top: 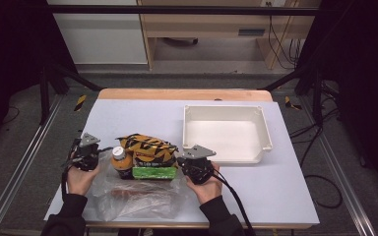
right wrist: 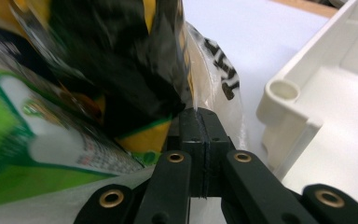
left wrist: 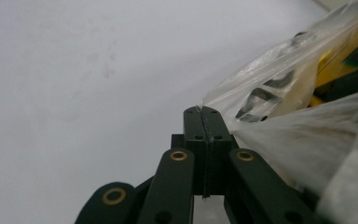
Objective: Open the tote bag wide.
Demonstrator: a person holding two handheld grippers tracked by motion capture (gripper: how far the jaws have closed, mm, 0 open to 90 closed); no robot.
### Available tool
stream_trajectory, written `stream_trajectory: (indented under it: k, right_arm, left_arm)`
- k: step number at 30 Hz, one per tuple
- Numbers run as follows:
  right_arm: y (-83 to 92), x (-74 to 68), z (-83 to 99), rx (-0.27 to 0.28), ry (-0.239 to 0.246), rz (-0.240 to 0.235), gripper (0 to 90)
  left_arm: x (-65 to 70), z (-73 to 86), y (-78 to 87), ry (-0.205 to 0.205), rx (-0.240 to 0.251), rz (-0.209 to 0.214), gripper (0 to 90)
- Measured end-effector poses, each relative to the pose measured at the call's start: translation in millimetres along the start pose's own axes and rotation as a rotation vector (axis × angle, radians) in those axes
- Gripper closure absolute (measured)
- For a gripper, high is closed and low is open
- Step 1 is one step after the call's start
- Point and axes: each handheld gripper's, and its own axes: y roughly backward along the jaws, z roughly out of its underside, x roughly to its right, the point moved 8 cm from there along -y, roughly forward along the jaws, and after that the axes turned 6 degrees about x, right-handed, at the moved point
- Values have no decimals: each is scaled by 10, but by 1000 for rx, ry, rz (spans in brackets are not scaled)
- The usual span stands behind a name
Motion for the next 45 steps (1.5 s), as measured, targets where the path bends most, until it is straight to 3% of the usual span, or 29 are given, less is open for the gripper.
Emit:
stream_trajectory:
  k: [9,16,19,23,28,35,40,45]
  right_arm:
    - [-125,17,241,-39,-14,10,900]
    - [-226,21,410,-88,-10,21,891]
    - [-250,39,473,-111,-18,23,877]
    - [-217,54,472,-118,-52,7,812]
    - [-79,46,336,-50,-38,-10,741]
    - [225,72,46,74,-33,-29,657]
    - [455,100,-202,155,-20,-31,627]
    - [670,51,-407,217,3,-48,618]
  left_arm:
    - [56,278,-192,14,-65,15,900]
    - [52,306,-192,37,-38,24,888]
    - [-11,312,-165,77,-23,-2,757]
    - [-124,266,-26,149,47,-17,626]
    - [-216,137,264,189,153,-19,486]
    - [-258,-158,693,222,296,-30,377]
    - [-232,-343,870,208,331,-30,347]
    - [-154,-434,883,176,335,-20,336]
